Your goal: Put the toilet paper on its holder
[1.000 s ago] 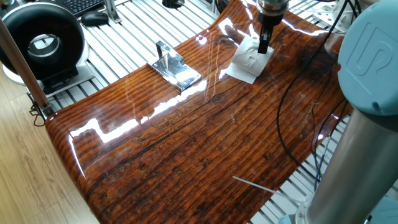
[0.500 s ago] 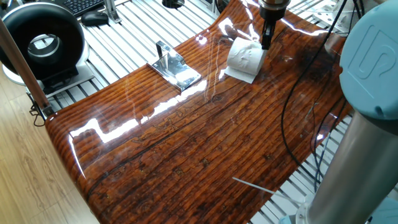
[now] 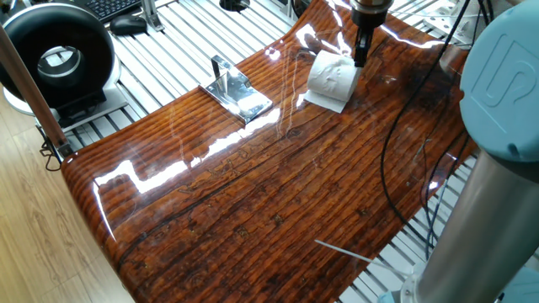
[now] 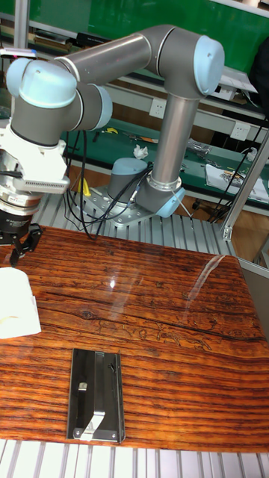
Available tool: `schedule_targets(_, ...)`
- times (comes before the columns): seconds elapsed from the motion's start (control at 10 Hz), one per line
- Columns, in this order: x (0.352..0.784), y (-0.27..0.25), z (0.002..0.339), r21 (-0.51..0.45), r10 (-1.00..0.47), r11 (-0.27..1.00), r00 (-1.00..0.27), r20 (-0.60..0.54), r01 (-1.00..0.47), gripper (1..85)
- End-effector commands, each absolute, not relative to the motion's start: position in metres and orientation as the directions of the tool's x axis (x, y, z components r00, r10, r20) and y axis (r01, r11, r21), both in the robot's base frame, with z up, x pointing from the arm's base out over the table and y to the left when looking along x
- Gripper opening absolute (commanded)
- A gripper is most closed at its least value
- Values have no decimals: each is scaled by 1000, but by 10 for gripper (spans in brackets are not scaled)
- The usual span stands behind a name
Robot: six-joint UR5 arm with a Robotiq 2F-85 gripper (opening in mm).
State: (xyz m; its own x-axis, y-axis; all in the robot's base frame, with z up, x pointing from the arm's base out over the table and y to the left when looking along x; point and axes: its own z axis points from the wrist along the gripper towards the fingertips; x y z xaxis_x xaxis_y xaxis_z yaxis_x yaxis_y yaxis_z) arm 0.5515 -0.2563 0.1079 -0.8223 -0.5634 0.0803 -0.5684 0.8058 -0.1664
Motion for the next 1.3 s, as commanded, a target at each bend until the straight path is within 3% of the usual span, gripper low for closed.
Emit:
schedule_targets(0.0,560,-240,102,-125,-592,796,-805,40,-592,740)
schedule_targets(0.2,569,-230,93,-106,-610,787,-792,9,-608,780)
schedule_targets(1.2,576,-238,73,-88,-570,818,-821,6,-569,823)
